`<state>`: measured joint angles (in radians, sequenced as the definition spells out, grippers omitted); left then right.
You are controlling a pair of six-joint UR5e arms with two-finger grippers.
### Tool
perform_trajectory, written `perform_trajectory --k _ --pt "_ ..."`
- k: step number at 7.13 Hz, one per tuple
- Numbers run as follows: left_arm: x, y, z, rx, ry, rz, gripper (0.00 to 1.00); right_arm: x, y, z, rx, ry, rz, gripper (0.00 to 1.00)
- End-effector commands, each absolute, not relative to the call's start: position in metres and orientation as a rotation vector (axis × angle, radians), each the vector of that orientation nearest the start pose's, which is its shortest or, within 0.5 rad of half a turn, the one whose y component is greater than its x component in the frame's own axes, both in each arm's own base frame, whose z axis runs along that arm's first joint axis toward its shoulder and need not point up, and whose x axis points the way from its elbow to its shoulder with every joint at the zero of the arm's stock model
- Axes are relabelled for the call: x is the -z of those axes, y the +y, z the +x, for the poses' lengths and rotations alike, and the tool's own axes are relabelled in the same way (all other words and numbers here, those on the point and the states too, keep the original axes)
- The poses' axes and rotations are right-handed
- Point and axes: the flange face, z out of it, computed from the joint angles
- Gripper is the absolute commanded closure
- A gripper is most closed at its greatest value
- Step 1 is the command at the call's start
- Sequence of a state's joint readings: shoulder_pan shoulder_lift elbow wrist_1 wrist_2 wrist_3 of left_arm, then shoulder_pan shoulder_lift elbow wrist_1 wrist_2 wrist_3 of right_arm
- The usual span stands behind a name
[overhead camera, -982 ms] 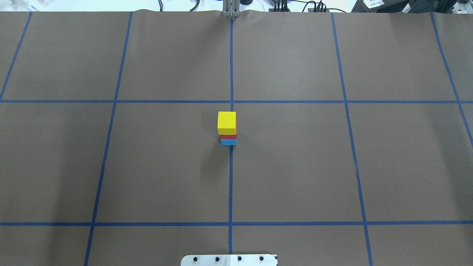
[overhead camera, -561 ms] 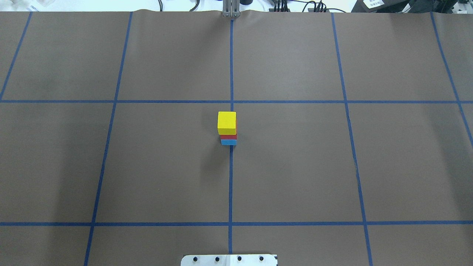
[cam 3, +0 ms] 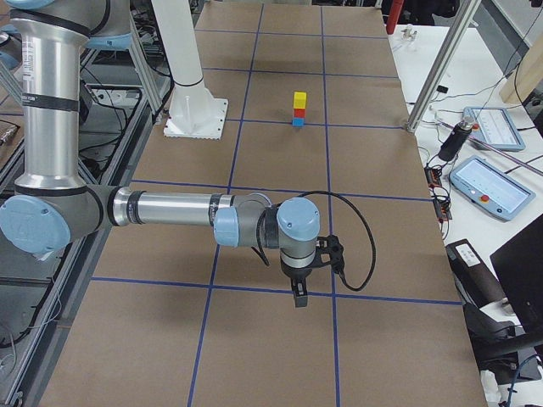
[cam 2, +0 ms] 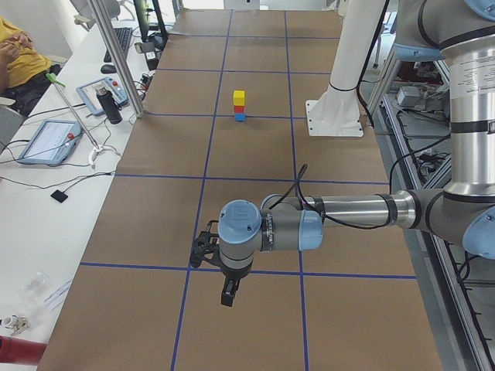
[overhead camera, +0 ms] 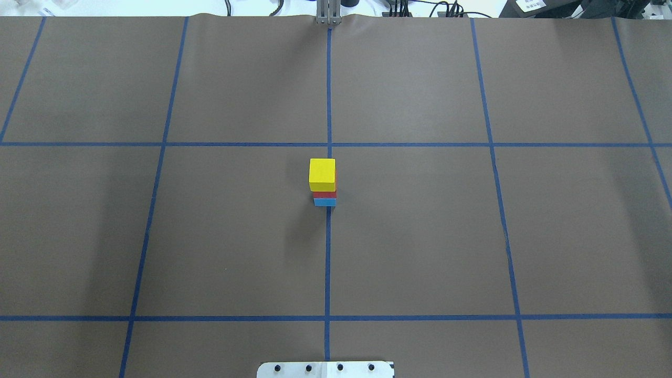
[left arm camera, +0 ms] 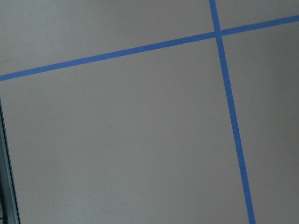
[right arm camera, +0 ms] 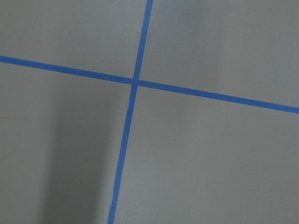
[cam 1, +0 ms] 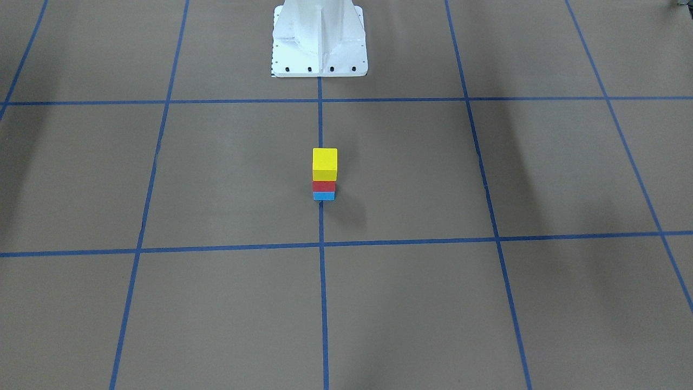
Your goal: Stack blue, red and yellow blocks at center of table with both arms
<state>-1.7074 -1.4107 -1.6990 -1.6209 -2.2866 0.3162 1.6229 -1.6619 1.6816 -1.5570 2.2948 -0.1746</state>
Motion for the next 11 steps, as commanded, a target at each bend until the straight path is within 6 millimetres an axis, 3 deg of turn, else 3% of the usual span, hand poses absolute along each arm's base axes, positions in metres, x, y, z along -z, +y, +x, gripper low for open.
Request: perform_trajectory --k 1,3,5,7,8,11 --pt "-0.675 -0.406 -0.124 -0.198 0.685 0.228 0.0 -0.65 -0.451 0.091 0.127 -0.716 0.112 0.01" --pt "-0.684 -0.401 -0.124 -0.19 0.689 0.206 0.0 -0.653 -0.45 0.091 0.119 -0.716 0.103 0.01" --pt "-0.694 -0.399 -0.124 -0.178 0.691 0.182 0.0 -0.672 -0.447 0.091 0.111 -0.721 0.07 0.01" --pt "-0.717 -0.394 -0.122 -0.161 0.699 0.138 0.0 -0.671 -0.447 0.091 0.112 -0.722 0.073 0.01" --pt "-0.742 -0.387 -0.121 -0.146 0.71 0.096 0.0 -0.671 -0.447 0.091 0.109 -0.721 0.07 0.01" --pt "-0.77 -0.377 -0.12 -0.123 0.72 0.035 0.0 -0.683 -0.43 0.089 0.103 -0.727 0.043 0.01"
